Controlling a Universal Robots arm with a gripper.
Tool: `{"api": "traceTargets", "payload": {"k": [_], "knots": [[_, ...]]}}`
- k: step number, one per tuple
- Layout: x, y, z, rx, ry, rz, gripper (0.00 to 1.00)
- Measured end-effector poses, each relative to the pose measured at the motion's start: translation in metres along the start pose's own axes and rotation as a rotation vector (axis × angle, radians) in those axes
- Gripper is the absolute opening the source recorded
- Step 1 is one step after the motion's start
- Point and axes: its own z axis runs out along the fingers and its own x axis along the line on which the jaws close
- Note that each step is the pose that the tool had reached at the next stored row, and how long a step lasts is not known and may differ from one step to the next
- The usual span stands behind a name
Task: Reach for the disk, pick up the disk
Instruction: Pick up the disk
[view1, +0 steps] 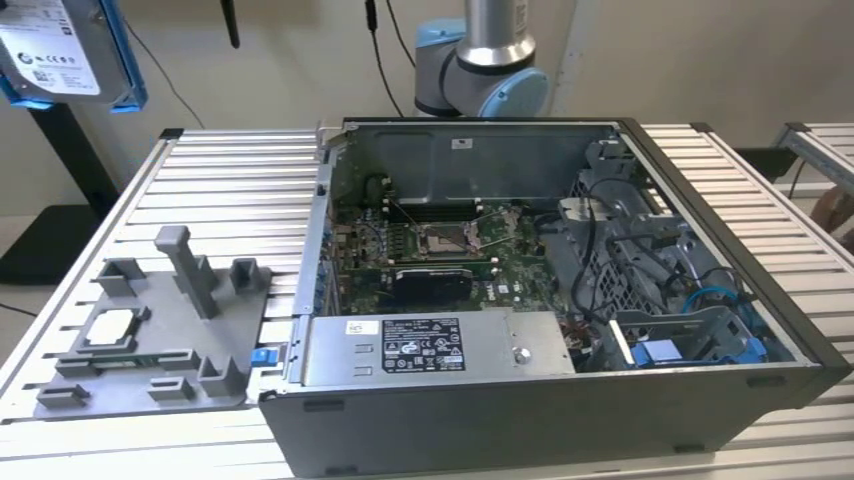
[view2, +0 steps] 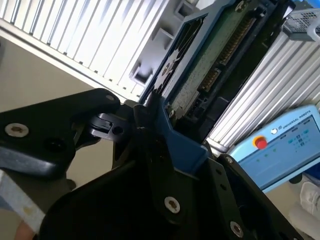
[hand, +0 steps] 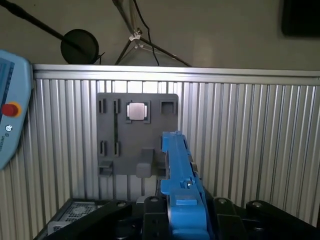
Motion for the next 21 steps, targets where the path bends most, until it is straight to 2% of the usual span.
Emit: {"api": "traceTargets", "payload": {"k": [21], "knots": [[0.002,-0.0949,0.0111,0.0,0.0,0.0,0.0]]}}
